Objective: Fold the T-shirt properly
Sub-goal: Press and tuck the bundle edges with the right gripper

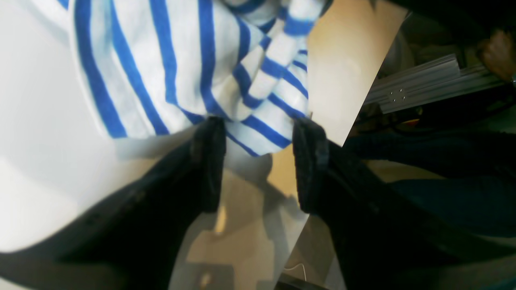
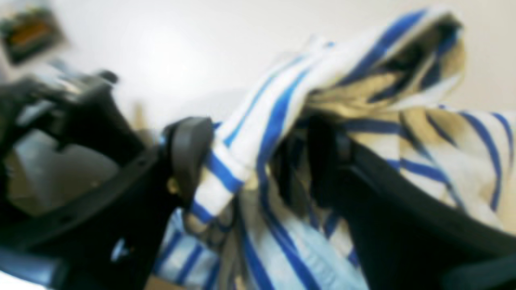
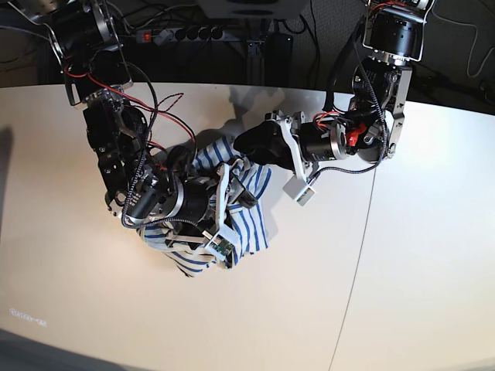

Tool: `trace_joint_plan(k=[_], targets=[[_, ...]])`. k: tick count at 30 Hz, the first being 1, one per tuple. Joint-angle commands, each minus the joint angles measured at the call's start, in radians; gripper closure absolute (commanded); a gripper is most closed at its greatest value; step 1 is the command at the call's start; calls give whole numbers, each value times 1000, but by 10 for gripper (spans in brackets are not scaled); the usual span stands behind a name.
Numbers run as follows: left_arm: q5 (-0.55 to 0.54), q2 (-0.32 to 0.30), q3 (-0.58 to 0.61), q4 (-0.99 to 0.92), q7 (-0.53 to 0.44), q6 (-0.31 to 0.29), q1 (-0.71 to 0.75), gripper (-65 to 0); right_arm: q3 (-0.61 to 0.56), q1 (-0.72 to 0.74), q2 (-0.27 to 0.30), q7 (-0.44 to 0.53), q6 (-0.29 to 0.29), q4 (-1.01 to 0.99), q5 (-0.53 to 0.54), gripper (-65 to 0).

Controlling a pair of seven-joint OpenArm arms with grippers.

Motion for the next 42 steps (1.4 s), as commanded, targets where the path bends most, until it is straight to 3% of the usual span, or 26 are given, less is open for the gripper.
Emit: trace_joint_plan(k=[1,5,11,19,26,28,30,32,33,38,42], targets=[[-27,1,-16,16,-5,-16,-16,-303,-24,38,18,21,37,20,-29,-371],[-99,1,-111,16,53,-16,-16,-303,-208,97,67,21,30,20,-146,-371],[-207,-40,-293,16,105,-16,-16,-303,-369,111,45,20,25,22,-159,-371],[-233,-144,-341,16,109,-16,-16,-303,-379,111,-32,21,25,72,-210,-371],[-261,-167,-341,16,116,-16,-16,-303,-376,112,-76,20,24,100,-227,-369],[-297,-167,-341,16,133,-16,-16,-303,-347,112,-76,20,-7,121,-227,-361],[-328,-167,-341,16,141,-16,-16,-303,-292,112,-74,19,-16,138,-227,-248],[-344,-167,-341,16,151,-16,-16,-302,-225,111,-67,13,-16,154,-227,-34],[-349,-167,-341,16,155,-16,-16,-294,-192,111,-61,4,-16,159,-226,0],[-348,-167,-341,16,154,-16,-16,-262,-80,103,30,-25,-15,161,-189,0],[-348,-167,-341,16,154,-16,-16,-262,-75,62,124,-63,-15,162,-71,0]])
